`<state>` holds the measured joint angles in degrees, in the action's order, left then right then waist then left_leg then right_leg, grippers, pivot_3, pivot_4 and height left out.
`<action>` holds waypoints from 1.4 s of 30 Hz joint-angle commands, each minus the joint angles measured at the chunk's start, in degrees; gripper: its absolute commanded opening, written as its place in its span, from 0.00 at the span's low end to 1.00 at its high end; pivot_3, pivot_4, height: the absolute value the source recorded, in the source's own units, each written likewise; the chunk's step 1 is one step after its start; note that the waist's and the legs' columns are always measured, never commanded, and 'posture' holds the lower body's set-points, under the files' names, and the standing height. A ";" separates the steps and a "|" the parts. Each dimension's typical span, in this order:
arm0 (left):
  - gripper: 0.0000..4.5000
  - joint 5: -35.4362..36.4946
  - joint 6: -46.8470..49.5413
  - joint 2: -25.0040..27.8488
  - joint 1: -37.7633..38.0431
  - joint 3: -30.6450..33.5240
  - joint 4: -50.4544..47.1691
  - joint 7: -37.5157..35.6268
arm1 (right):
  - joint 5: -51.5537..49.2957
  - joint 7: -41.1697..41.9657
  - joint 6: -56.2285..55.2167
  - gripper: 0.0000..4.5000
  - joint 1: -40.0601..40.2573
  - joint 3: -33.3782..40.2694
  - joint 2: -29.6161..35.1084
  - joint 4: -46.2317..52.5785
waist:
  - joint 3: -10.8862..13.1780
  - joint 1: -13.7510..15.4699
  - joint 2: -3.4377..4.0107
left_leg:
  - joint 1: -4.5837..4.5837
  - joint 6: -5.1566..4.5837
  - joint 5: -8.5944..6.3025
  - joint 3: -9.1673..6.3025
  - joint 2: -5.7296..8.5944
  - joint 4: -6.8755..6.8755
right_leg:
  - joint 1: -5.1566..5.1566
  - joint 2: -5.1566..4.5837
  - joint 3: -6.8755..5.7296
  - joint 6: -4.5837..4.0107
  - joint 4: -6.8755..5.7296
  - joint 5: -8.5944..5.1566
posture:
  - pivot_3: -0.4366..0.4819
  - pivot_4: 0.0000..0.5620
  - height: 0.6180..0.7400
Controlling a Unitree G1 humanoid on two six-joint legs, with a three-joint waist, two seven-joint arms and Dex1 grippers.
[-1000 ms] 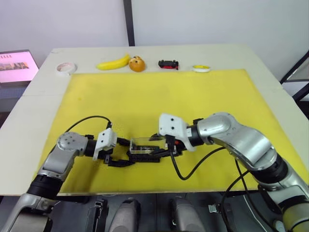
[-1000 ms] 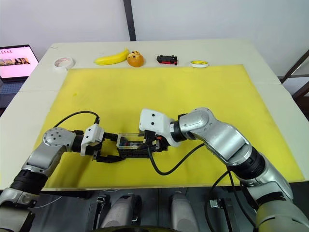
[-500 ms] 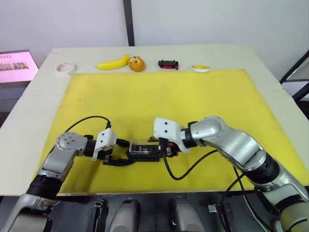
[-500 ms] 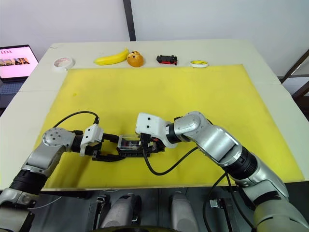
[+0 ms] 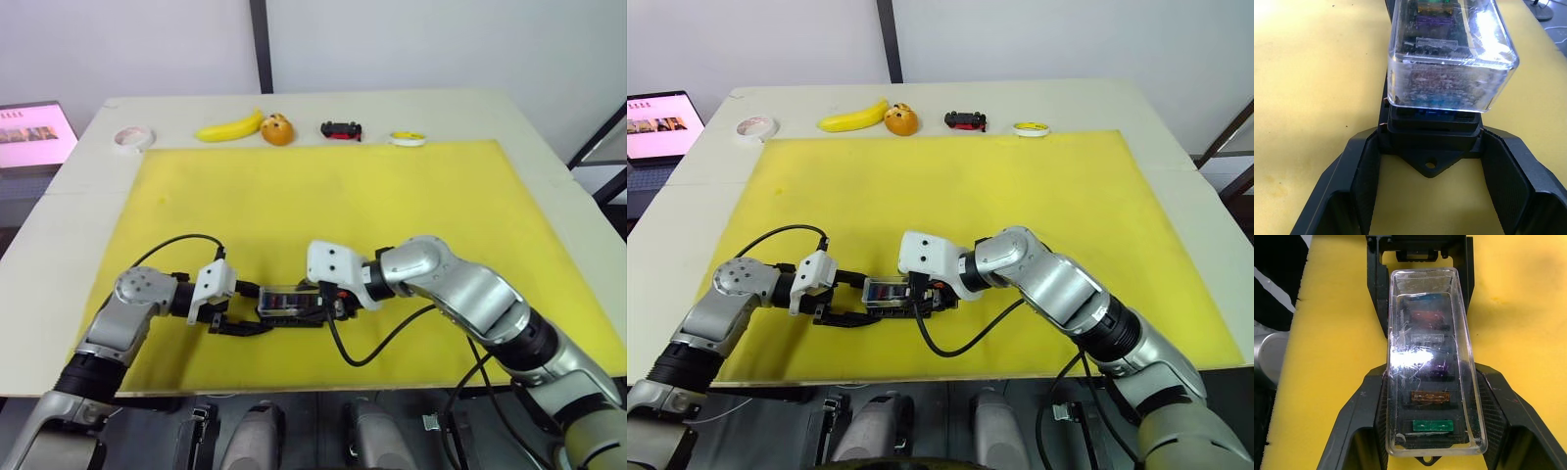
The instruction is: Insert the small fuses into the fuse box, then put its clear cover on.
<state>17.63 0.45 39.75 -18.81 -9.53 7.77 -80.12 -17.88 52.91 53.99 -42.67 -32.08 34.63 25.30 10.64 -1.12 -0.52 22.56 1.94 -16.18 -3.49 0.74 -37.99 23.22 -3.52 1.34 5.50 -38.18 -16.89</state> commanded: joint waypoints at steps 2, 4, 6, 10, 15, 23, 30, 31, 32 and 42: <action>0.56 -0.47 0.30 0.80 0.54 0.28 -0.92 -0.19 | 2.24 0.64 -1.73 0.38 -0.99 -1.88 0.04 -0.54 | 0.00 0.04 0.00 | 0.00 0.00 0.00 0.00 0.00 0.00 | 0.00 0.00 0.00 0.00 0.00 0.00 | 0.48 0.27 1.00; 0.56 -0.38 0.41 0.79 0.67 0.27 -1.18 -0.11 | 2.54 0.85 -2.08 0.38 -0.66 -2.16 0.04 -0.90 | 0.00 0.02 0.00 | 0.00 0.00 0.00 0.00 0.00 0.00 | 0.00 0.00 0.00 0.00 0.00 0.00 | 0.48 0.27 1.00; 0.56 -0.34 0.48 0.81 0.80 0.28 -1.42 -0.02 | 2.62 1.01 -2.28 0.38 -0.40 -2.13 -0.13 -1.08 | 0.00 0.03 0.00 | 0.00 0.00 0.00 0.00 0.00 0.00 | 0.00 0.00 0.00 0.00 0.00 0.00 | 0.48 0.27 1.00; 0.56 -0.30 0.66 0.76 0.90 0.28 -1.79 0.13 | 2.57 1.02 -1.86 0.38 -0.17 -2.22 -0.62 -1.62 | 0.00 0.06 0.00 | 0.00 0.00 0.00 0.00 0.00 0.00 | -0.01 -0.01 0.00 0.00 0.00 0.00 | 0.48 0.27 1.00; 0.56 -0.25 0.88 0.70 0.97 0.29 -2.19 0.30 | 2.35 0.62 1.12 0.38 -0.30 -2.81 -0.74 -0.76 | 0.00 0.05 0.00 | -0.01 0.00 0.00 0.00 0.00 0.00 | -0.01 -0.01 0.00 0.00 0.00 0.00 | 0.48 0.27 1.00; 0.56 0.03 1.51 0.78 1.32 0.31 -2.97 0.47 | 3.34 -0.22 0.77 0.38 1.23 -2.48 0.37 -0.85 | 0.00 0.08 0.00 | -0.01 0.00 0.00 0.00 0.00 0.00 | -0.02 -0.01 0.00 0.00 0.00 0.00 | 0.48 0.27 1.00; 0.56 0.25 1.74 1.18 1.93 0.28 -3.72 -0.03 | 3.06 1.08 -1.81 0.38 2.60 -1.74 1.68 -2.13 | -0.01 0.11 0.00 | -0.02 0.00 0.00 0.00 0.01 0.00 | -0.03 -0.02 0.00 0.00 0.01 0.00 | 0.48 0.27 1.00; 0.56 0.27 1.76 1.21 1.96 0.29 -3.78 -0.02 | 2.91 1.37 -2.31 0.38 3.09 -1.66 1.75 -2.35 | -0.01 0.12 0.00 | -0.02 0.00 0.00 0.01 0.01 0.00 | -0.03 -0.02 0.00 0.00 0.01 0.00 | 0.48 0.27 1.00; 0.56 0.26 1.78 1.22 1.95 0.28 -3.78 -0.04 | 2.86 1.64 -2.70 0.38 3.56 -1.69 1.84 -2.65 | -0.01 0.13 0.00 | -0.02 0.00 0.00 0.00 0.01 0.00 | -0.03 -0.02 0.00 0.00 0.01 0.00 | 0.48 0.27 1.00; 0.56 0.21 1.51 1.46 2.15 0.32 -3.96 -0.09 | 4.72 2.17 -4.49 0.38 4.60 -3.73 1.25 -5.15 | -0.02 0.11 0.00 | -0.04 -0.01 -0.01 0.01 0.02 0.00 | -0.06 -0.02 0.00 0.00 0.02 0.00 | 0.48 0.27 1.00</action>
<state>17.63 2.03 39.85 -17.75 -9.56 5.36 -78.78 -14.82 53.94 47.97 -39.39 -33.24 34.84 22.74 10.63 -1.01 -0.53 22.52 1.93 -16.19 -3.48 0.75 -37.99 23.16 -3.54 1.34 5.50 -38.16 -16.89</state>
